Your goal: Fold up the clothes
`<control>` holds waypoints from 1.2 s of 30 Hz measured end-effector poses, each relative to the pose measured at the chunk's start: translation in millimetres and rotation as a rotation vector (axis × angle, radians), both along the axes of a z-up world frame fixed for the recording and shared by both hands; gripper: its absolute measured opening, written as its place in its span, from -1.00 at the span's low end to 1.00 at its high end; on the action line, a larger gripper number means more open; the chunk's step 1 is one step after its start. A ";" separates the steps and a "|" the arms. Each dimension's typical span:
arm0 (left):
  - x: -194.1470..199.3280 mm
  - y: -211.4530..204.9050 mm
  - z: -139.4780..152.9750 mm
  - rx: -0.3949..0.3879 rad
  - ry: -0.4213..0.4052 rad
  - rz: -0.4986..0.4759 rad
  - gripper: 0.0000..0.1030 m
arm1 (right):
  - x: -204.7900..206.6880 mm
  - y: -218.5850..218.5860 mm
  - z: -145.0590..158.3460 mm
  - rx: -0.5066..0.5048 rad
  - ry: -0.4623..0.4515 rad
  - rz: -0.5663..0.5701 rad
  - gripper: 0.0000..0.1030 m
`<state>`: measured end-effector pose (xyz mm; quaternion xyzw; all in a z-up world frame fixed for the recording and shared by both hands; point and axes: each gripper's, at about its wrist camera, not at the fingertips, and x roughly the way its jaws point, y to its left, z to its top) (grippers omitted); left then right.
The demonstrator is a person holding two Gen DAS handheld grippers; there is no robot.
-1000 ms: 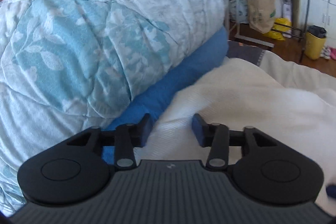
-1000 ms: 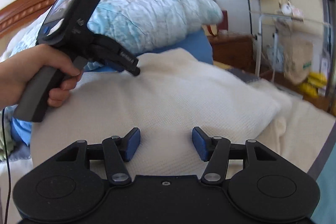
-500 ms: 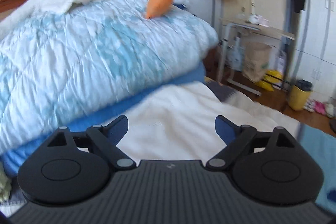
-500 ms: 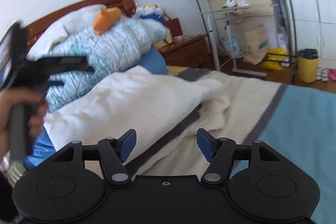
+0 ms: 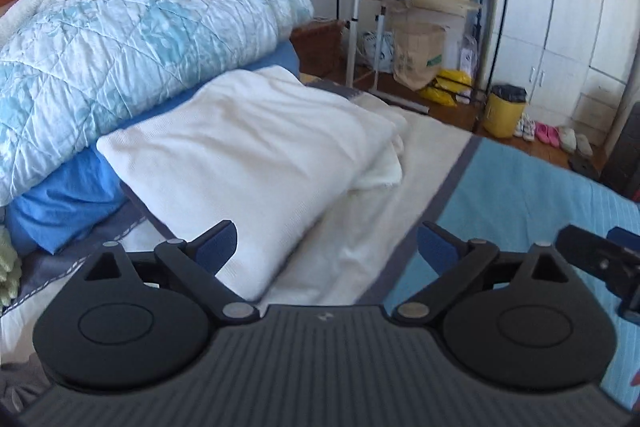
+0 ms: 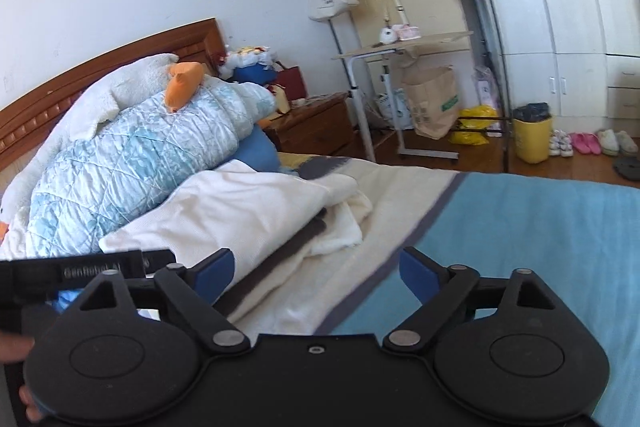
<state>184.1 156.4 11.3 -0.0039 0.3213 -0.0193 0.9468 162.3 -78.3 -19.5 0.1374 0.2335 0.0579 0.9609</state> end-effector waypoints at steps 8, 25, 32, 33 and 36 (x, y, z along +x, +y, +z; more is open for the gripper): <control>-54.2 -29.2 -14.2 -0.032 -0.014 -0.029 0.97 | -47.1 -11.6 -8.6 0.014 0.025 -0.041 0.89; -74.9 -61.1 -64.4 0.125 -0.040 -0.047 1.00 | -72.5 -25.8 -29.5 -0.016 0.118 -0.153 0.91; -71.9 -60.8 -82.7 0.153 -0.006 -0.062 1.00 | -64.9 -14.6 -40.3 -0.042 0.153 -0.159 0.91; -71.8 -59.5 -83.1 0.145 -0.005 -0.057 1.00 | -64.9 -12.9 -40.8 -0.053 0.152 -0.164 0.91; -71.9 -58.5 -84.5 0.144 -0.001 -0.049 1.00 | -64.2 -10.0 -42.9 -0.070 0.156 -0.188 0.92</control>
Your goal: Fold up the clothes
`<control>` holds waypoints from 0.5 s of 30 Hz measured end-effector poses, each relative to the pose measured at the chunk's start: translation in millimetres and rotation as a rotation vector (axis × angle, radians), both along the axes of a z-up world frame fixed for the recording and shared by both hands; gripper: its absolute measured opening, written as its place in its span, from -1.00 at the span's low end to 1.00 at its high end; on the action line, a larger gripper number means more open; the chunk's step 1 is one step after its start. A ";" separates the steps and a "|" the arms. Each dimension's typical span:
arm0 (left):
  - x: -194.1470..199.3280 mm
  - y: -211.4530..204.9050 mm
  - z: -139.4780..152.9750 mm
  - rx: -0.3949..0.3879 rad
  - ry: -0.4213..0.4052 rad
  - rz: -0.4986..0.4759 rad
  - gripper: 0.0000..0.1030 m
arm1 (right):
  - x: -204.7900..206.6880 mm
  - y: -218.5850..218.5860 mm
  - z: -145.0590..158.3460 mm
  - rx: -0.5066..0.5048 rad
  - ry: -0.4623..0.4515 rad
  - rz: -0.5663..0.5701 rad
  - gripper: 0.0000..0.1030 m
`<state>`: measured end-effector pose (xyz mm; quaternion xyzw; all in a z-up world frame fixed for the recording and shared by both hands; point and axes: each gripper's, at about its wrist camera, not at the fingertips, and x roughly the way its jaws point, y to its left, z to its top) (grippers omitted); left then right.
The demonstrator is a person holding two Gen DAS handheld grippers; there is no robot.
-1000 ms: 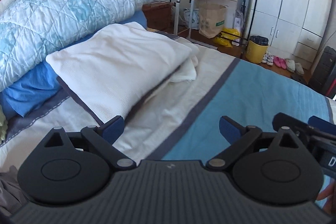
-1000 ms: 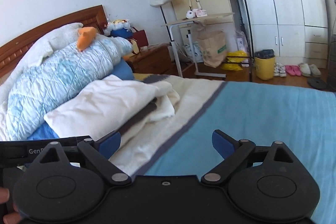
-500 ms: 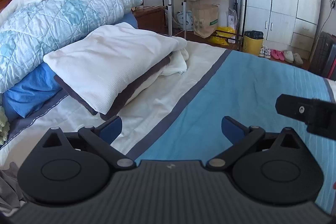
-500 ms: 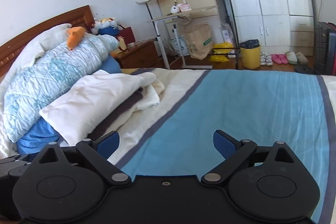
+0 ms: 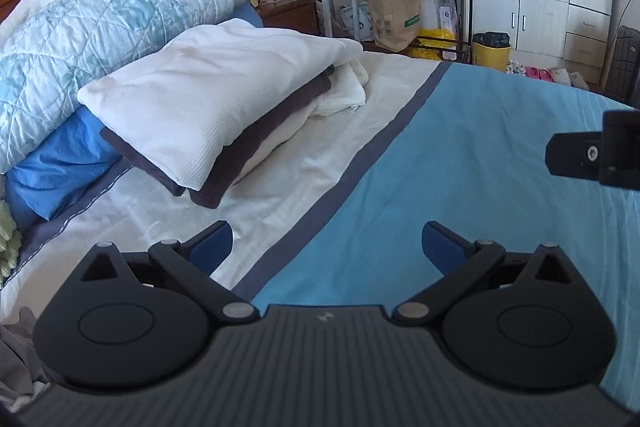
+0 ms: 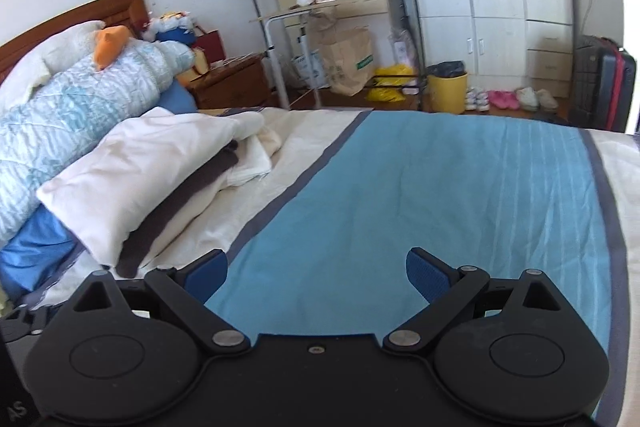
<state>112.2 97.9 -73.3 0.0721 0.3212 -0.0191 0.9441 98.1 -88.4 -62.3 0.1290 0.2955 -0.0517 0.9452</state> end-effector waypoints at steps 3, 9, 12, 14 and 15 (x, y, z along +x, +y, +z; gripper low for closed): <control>-1.2 -2.6 0.4 0.019 -0.007 -0.003 1.00 | 1.5 0.7 -2.9 0.003 0.021 0.009 0.92; -2.6 -4.7 1.2 0.037 -0.016 -0.002 1.00 | -0.1 3.5 -7.7 -0.012 0.035 0.014 0.92; -2.5 -2.0 1.2 0.029 -0.021 0.010 1.00 | -1.0 2.3 -9.3 -0.013 0.035 0.010 0.92; -2.3 -0.8 1.4 0.027 -0.022 0.012 1.00 | -1.2 1.4 -10.3 -0.013 0.036 0.005 0.92; -2.2 -1.1 1.2 0.030 -0.021 0.013 1.00 | -1.3 0.9 -10.8 -0.012 0.037 0.003 0.92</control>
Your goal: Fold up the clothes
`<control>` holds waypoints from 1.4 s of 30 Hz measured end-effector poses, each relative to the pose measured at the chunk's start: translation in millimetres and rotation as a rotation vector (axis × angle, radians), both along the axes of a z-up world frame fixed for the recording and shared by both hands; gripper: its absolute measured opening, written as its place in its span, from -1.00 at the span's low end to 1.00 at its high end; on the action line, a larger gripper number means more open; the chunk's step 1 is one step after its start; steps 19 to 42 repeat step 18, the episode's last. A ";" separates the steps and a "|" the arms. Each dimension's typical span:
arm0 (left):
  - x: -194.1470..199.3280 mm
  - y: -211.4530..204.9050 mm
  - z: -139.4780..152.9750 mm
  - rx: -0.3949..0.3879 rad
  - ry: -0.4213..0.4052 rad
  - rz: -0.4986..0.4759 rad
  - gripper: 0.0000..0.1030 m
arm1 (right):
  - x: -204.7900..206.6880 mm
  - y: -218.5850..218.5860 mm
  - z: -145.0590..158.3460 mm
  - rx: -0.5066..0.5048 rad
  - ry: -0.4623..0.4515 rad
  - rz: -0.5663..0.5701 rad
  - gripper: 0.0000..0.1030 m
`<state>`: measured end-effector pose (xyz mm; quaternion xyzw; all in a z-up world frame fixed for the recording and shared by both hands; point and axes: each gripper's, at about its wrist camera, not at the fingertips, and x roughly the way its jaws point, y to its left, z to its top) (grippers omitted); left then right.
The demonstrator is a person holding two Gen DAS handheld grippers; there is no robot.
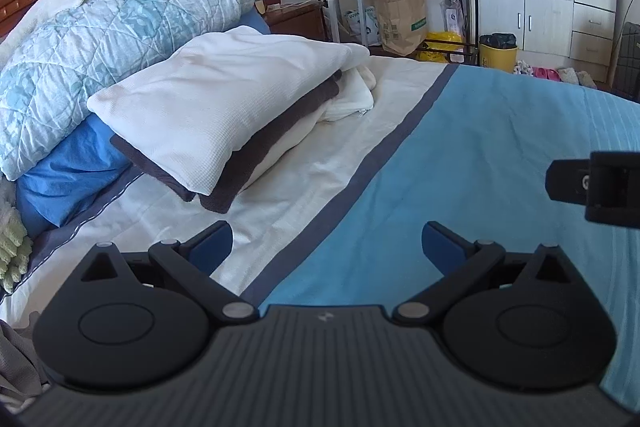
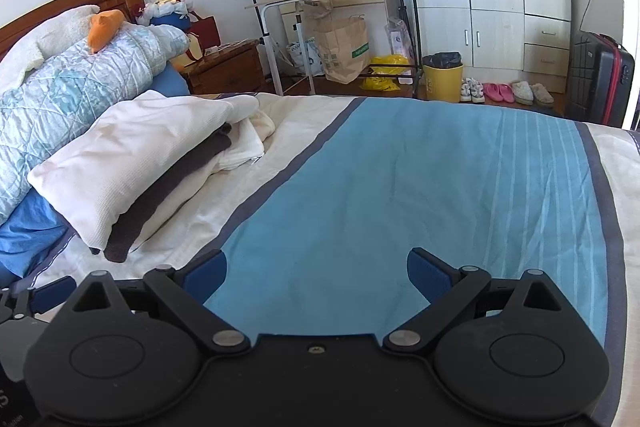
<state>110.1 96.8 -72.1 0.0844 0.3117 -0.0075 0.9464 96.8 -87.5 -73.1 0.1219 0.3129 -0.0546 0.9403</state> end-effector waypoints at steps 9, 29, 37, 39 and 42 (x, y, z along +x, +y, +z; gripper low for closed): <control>0.4 0.8 -0.8 -0.002 0.001 0.008 1.00 | -0.3 1.5 -2.7 0.060 0.028 0.010 0.92; -2.0 -1.6 -1.9 0.031 -0.005 0.047 1.00 | -1.2 7.1 -2.9 0.050 0.024 0.016 0.92; -2.0 -1.6 -1.9 0.031 -0.005 0.047 1.00 | -1.2 7.1 -2.9 0.050 0.024 0.016 0.92; -2.0 -1.6 -1.9 0.031 -0.005 0.047 1.00 | -1.2 7.1 -2.9 0.050 0.024 0.016 0.92; -2.0 -1.6 -1.9 0.031 -0.005 0.047 1.00 | -1.2 7.1 -2.9 0.050 0.024 0.016 0.92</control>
